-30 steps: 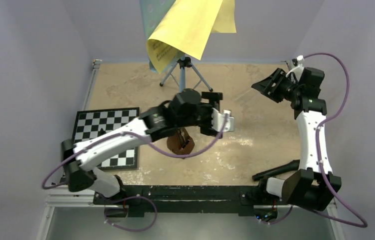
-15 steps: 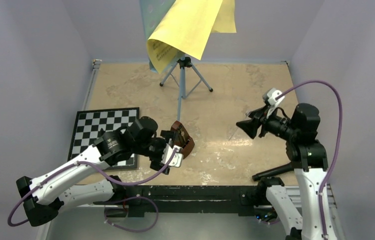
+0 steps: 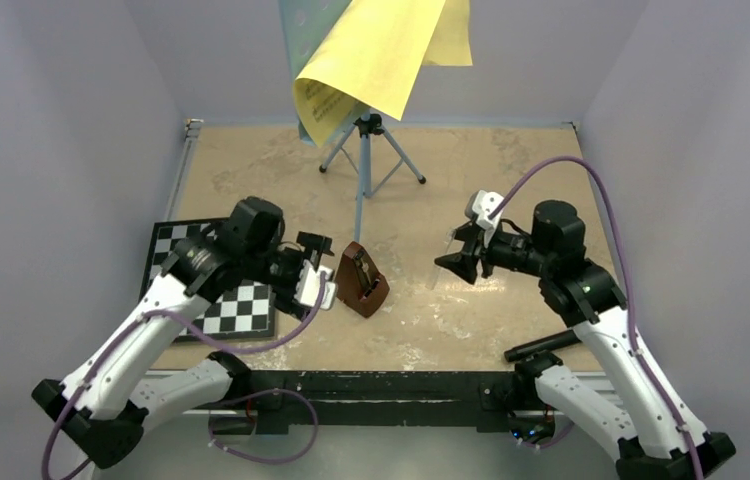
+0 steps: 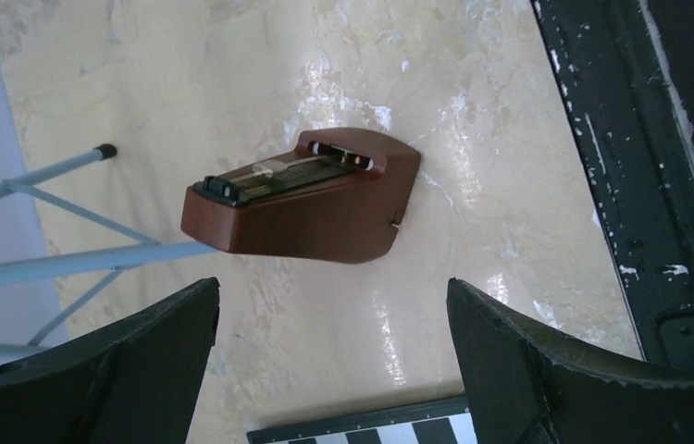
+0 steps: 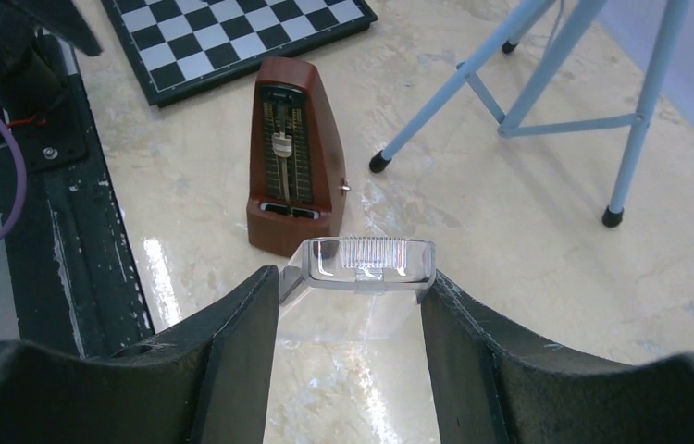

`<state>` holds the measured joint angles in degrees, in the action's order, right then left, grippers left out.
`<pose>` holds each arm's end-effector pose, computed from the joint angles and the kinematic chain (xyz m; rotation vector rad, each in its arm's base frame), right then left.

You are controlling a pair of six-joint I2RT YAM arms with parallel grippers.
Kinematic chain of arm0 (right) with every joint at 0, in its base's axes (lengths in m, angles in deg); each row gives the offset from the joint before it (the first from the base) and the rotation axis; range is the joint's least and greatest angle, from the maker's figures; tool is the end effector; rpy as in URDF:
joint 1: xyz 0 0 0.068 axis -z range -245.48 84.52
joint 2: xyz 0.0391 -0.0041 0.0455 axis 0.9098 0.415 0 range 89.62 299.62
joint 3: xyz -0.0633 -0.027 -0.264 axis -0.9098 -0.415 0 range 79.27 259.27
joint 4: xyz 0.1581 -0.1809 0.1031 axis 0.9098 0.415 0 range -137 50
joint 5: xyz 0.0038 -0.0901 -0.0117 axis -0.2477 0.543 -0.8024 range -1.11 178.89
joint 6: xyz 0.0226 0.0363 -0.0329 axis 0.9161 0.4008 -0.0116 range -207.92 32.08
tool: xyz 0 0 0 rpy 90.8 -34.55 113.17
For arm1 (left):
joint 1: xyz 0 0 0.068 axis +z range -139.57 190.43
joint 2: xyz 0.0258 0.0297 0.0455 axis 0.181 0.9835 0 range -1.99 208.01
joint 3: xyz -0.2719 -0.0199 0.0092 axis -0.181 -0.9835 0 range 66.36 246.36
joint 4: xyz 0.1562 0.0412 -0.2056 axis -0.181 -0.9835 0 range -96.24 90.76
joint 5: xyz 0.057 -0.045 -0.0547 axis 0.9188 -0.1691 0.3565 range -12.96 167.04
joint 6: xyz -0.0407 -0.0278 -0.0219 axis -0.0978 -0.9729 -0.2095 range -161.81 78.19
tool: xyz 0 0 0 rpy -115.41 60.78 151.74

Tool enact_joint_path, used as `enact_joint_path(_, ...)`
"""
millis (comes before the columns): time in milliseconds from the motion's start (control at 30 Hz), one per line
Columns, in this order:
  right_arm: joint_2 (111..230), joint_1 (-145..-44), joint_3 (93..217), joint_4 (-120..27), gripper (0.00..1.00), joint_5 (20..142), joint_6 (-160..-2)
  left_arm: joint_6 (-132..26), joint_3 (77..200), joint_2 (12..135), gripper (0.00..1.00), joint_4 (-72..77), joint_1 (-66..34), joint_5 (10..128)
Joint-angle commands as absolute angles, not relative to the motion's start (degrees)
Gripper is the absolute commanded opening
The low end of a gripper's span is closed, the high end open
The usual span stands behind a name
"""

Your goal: Pack up the instrument practice props

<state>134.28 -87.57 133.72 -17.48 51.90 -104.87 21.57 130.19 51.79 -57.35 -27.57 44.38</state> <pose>0.1400 0.0799 0.3653 -1.0280 1.5968 0.6761 0.1176 -0.1163 0.3510 1.9218 1.2434 -0.4587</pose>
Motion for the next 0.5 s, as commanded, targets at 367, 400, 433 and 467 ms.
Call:
enact_joint_path(367,142.9,-92.5,138.2,-22.9,0.00,55.2,-104.9,52.5,152.6,83.8,0.96,-70.9,-15.8,29.5)
enact_joint_path(400,142.7,-92.6,138.1,-22.9,0.00,55.2,-105.1,53.9,153.9,85.4,0.95,-72.6,-15.8,28.9)
enact_joint_path(433,142.6,-92.9,137.8,-22.9,0.00,55.5,-105.3,54.5,154.7,87.1,0.94,-74.0,-15.7,28.2)
enact_joint_path(467,142.6,-93.0,137.5,-23.1,0.00,55.9,-105.6,54.7,154.9,87.7,0.94,-74.0,-15.8,27.5)
